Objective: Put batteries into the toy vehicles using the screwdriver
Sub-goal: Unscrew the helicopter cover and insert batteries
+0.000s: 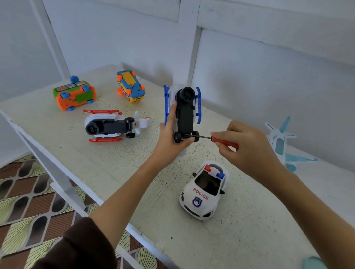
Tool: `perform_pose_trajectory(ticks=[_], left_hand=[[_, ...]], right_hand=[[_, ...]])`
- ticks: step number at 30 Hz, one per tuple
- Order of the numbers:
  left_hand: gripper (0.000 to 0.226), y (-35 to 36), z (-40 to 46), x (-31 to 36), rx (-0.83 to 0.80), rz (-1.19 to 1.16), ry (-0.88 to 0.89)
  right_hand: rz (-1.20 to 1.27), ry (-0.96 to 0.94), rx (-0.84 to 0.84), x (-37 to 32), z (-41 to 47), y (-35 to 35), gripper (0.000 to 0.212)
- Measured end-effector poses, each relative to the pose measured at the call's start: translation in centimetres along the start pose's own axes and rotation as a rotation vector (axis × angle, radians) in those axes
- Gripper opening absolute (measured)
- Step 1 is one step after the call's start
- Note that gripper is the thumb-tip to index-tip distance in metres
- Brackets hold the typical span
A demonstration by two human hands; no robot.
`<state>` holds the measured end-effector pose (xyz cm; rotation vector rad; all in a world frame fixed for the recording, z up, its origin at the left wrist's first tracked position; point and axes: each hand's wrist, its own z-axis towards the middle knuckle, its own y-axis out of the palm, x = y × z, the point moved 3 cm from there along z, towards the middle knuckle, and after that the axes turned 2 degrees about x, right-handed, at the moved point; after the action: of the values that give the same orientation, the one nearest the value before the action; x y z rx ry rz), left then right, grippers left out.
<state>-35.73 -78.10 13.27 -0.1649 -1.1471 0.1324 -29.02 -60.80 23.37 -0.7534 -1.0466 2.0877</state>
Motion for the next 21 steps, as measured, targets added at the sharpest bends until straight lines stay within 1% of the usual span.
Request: perform_pose_trajectory(ticks=[2, 4, 5, 8, 10, 12, 17, 18, 19, 21], left_hand=[[0.1, 0.2, 0.0, 0.0, 0.012, 0.001, -0.011], [0.1, 0.3, 0.0, 0.1, 0.02, 0.006, -0.026], [0.099, 0.4, 0.0, 0.2, 0.021, 0.011, -0.027], [0.099, 0.3, 0.0, -0.1, 0.029, -0.002, -0.032], [0.1, 0.2, 0.1, -0.5, 0.039, -0.012, -0.055], [0.101, 0.2, 0.0, -0.4, 0.035, -0.011, -0.07], [0.101, 0.3, 0.0, -0.3, 0.028, -0.021, -0.056], [0.1, 0.4, 0.0, -0.3, 0.021, -0.016, -0.046], [0.099, 0.5, -0.1, -0.2, 0.018, -0.008, -0.038], [0.098, 0.6, -0.2, 0.2, 0.025, 0.018, -0.034]], right_hand=[[-0.047, -0.048, -0.017, -0.6, 0.5, -0.4, 0.02], [-0.02, -0.075, -0.055, -1.7, 1.2, -0.9, 0.021], [0.006, -0.04, -0.103, -2.2, 1.6, -1.1, 0.022], [0.019, 0.207, -0.234, -2.3, 2.3, -1.5, 0.047], [-0.042, 0.261, -0.267, -2.0, 2.6, -1.7, 0.051], [-0.083, 0.21, -0.265, -1.8, 2.8, -1.7, 0.044], [0.077, 0.007, -0.183, -2.1, 3.4, -2.0, 0.01], [0.091, -0.011, -0.181, -2.2, 3.5, -2.0, 0.011], [0.093, 0.009, -0.187, -2.4, 3.7, -2.1, 0.017], [0.05, 0.149, -0.234, -2.7, 4.0, -2.4, 0.039]])
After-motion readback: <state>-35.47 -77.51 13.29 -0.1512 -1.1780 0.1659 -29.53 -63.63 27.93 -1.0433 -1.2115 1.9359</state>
